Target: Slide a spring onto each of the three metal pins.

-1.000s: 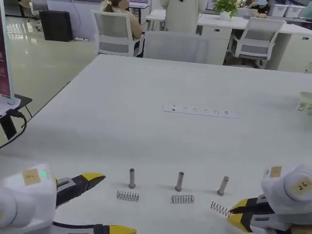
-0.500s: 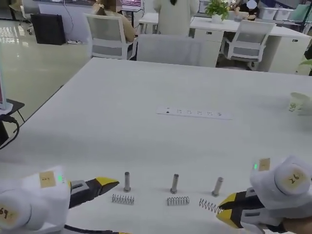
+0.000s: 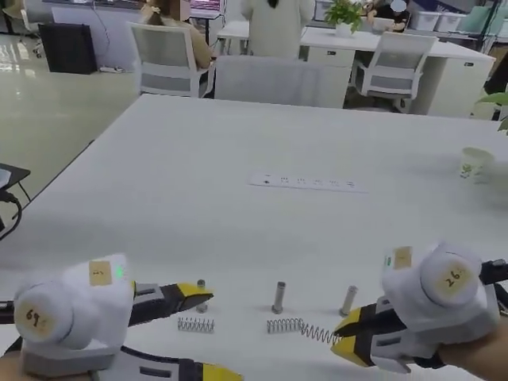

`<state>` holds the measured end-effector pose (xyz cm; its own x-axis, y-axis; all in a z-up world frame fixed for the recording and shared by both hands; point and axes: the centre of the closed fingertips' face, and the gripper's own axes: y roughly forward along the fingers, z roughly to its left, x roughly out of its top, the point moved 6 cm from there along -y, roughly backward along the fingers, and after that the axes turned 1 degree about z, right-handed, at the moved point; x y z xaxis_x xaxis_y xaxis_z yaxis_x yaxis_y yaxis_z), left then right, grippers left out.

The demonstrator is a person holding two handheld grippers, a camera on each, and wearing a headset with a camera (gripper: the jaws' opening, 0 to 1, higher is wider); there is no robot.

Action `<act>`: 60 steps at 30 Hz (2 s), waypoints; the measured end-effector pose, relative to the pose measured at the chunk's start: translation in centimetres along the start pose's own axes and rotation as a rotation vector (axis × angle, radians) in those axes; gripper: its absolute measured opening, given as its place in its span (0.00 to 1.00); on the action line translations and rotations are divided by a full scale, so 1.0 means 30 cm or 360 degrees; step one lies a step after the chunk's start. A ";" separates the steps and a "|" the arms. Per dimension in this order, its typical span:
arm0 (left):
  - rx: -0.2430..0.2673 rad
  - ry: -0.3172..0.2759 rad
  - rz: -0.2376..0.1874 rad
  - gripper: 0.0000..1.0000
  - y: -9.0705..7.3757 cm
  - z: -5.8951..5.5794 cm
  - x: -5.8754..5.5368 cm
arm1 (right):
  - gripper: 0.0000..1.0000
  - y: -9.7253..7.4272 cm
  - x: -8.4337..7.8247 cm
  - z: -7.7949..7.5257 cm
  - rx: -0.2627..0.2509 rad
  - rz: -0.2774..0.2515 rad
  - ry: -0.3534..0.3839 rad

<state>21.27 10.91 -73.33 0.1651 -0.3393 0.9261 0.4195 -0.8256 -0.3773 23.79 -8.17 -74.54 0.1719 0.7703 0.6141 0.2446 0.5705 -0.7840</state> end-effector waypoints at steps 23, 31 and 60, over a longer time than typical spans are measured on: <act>-0.0194 0.0136 0.0013 0.40 0.094 -0.026 -0.003 | 0.08 0.037 0.078 0.049 0.0114 0.0033 -0.0141; -0.0218 0.0157 0.0020 0.34 0.106 -0.032 -0.009 | 0.08 0.051 0.098 0.066 0.0159 0.0045 -0.0182; -0.0324 0.0413 0.0138 0.11 0.157 -0.083 -0.019 | 0.08 0.068 0.120 0.116 0.0297 0.0122 -0.0209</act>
<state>20.91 6.09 -75.67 -0.0512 -0.4938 0.8681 0.2229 -0.8529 -0.4720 21.59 -3.22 -74.25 0.0544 0.8367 0.5449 0.0532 0.5425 -0.8383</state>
